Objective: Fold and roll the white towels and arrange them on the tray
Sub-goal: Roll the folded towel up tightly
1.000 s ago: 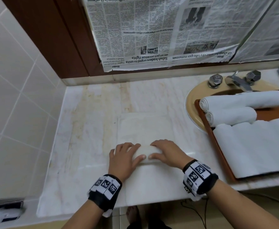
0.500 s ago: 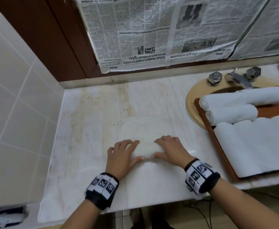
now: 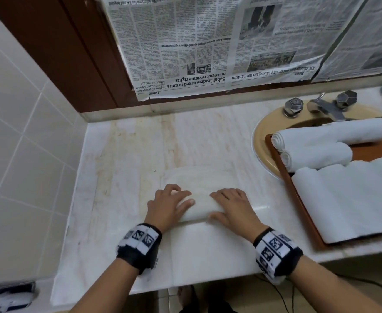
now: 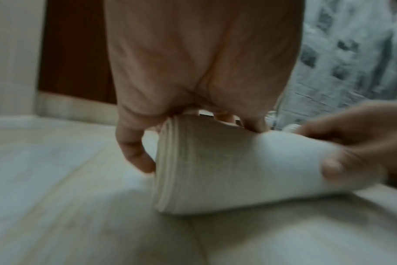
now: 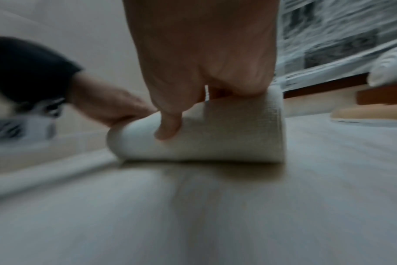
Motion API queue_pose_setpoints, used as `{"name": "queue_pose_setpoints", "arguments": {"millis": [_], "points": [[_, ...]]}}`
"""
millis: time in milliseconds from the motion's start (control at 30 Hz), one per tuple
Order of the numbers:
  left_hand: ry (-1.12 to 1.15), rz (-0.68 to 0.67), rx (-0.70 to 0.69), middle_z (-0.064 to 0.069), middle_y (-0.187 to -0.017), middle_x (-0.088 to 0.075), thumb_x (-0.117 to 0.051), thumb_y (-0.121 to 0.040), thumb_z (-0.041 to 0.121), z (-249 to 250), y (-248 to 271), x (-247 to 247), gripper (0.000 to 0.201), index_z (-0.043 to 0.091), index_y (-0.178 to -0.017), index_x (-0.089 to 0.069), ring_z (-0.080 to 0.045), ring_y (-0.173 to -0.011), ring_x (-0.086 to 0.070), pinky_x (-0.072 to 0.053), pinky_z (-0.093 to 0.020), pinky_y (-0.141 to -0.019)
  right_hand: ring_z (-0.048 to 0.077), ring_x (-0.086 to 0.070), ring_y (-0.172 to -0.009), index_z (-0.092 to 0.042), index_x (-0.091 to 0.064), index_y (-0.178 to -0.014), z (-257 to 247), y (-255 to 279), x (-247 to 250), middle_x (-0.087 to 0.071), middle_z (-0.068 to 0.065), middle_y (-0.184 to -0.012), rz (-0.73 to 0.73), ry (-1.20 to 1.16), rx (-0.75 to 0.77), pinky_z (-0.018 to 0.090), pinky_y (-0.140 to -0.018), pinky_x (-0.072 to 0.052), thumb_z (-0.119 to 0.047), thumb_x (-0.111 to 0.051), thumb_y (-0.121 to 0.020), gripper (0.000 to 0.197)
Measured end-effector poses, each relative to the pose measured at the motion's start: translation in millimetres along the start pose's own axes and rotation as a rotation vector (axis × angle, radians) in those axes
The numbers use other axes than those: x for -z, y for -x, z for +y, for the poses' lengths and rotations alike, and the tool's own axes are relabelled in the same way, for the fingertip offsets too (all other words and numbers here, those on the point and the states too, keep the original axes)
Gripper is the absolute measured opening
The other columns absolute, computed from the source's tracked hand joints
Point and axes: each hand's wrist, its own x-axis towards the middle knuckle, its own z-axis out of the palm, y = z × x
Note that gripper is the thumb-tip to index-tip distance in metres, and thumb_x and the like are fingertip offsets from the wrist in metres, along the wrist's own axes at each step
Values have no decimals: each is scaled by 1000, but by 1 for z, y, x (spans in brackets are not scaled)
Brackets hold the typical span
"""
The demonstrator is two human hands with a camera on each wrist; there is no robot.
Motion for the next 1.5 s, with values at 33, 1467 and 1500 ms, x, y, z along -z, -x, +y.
{"name": "queue_pose_setpoints", "arguments": {"millis": [33,1467,1500], "points": [[-94,66,1,21,-133,-40,-30,-87,79,7,9,-4,55,53,-131,-50,-12,-124,-35,-31,-42,-103,22,-54,-114,-22,-60,-129,3,-8,7,-61,-1,-121,-68,-55,-33,32,-99,-27,-66,-51,-81,65],[-30,-191,50,12,-135,-56,-27,-62,102,13,1,1,93,48,-134,-49,-18,-127,-50,-41,-48,-103,18,-60,-99,-31,-58,-115,10,-17,31,-67,-6,-107,-351,-152,-174,34,-82,-44,-83,-45,-80,64],[-13,-225,53,10,-138,-55,-25,-57,104,15,-1,3,99,47,-134,-50,-20,-130,-47,-39,-48,-106,18,-59,-104,-32,-57,-119,9,-11,28,-66,-6,-111,-297,-102,-170,34,-84,-42,-84,-38,-80,68]]}}
